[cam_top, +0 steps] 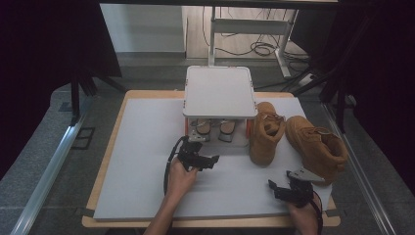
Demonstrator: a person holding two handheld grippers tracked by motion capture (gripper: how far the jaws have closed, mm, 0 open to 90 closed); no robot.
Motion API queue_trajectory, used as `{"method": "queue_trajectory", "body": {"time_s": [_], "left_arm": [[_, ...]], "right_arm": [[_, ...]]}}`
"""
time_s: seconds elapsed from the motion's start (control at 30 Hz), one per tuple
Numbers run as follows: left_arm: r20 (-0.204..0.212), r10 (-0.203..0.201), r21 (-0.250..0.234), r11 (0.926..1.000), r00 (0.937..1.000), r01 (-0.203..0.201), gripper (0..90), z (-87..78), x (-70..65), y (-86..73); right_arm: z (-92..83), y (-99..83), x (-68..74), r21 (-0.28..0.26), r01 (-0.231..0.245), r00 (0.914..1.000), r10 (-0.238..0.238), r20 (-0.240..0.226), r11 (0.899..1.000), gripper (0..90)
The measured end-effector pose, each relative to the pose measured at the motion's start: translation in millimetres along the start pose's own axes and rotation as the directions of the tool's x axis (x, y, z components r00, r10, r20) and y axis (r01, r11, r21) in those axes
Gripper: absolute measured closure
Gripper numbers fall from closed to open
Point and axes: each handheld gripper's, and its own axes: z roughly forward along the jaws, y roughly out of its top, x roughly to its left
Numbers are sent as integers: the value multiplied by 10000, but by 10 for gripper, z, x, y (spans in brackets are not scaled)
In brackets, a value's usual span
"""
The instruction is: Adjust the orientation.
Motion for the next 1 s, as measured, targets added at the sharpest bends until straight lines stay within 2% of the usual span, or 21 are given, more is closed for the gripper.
{"method": "queue_trajectory", "body": {"time_s": [0.1,0.3,0.53,0.83,1.0], "left_arm": [[21,-106,30,9999,9999,106,123,-59,4,-38],[-532,196,290,9994,9984,-181,117,-183,8,-150],[-709,85,500,9987,9974,-49,116,-331,48,-291],[-971,-2,409,9992,9953,42,115,-466,65,-473],[-1178,210,652,9978,9928,-134,115,-507,95,-603]], "right_arm": [[-2,1,-1,24,15,10000,-14,-14,10000,180],[-2,1,0,27,1,10000,-1,-8,10000,180],[-1,1,0,29,3,10000,-3,2,10000,180],[-1,1,1,31,-1,10000,1,8,10000,180],[-1,3,0,40,-6,10000,6,-3,10000,180]]}}
